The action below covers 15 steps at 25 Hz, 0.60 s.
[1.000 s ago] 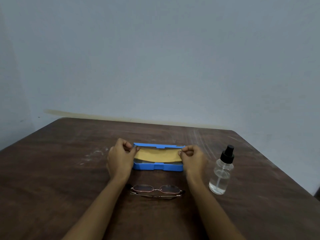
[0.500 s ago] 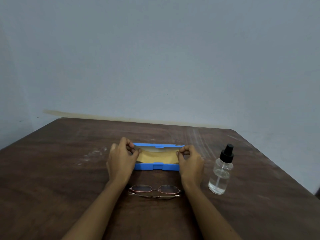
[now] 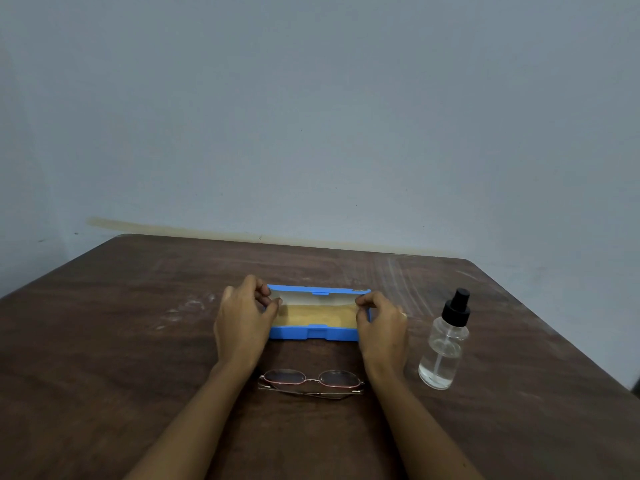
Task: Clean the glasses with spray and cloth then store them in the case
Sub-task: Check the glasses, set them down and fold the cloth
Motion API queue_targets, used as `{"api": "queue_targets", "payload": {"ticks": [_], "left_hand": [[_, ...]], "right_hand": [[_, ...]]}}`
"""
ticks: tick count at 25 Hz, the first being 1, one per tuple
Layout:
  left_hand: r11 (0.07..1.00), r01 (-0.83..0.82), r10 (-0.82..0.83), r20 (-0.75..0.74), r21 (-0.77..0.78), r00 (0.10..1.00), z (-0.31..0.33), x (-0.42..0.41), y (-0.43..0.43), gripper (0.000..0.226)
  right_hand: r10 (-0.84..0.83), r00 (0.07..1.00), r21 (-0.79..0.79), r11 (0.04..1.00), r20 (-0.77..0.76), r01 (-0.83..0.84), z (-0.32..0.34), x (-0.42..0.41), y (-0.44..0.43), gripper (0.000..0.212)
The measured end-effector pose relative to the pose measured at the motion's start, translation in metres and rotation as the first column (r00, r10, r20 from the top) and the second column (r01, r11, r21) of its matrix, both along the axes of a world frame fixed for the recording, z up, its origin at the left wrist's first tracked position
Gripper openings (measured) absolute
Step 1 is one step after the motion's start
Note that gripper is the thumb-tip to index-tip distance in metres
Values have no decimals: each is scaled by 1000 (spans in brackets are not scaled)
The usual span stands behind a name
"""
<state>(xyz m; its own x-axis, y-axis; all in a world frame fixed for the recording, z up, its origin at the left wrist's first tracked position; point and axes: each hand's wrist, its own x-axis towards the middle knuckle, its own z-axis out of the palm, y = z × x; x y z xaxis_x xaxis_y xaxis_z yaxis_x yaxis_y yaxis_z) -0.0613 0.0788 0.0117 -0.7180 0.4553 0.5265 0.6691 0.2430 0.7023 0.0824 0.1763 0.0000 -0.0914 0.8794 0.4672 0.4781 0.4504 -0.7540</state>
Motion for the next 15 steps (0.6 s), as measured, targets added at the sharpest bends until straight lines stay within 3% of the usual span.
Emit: {"api": "queue_targets", "payload": {"ticks": [4, 9, 15], "left_hand": [[996, -30, 25, -64, -82, 998, -4, -6, -2, 8], [987, 14, -33, -118, -161, 992, -9, -9, -3, 23], [940, 45, -110, -177, -338, 978, -10, -10, -6, 36]], "right_hand": [[-10, 991, 82, 997, 137, -2, 4, 3, -3, 20], [14, 948, 73, 997, 318, -40, 7, 8, -4, 20], [155, 906, 11, 985, 393, -174, 8, 16, -2, 34]]}}
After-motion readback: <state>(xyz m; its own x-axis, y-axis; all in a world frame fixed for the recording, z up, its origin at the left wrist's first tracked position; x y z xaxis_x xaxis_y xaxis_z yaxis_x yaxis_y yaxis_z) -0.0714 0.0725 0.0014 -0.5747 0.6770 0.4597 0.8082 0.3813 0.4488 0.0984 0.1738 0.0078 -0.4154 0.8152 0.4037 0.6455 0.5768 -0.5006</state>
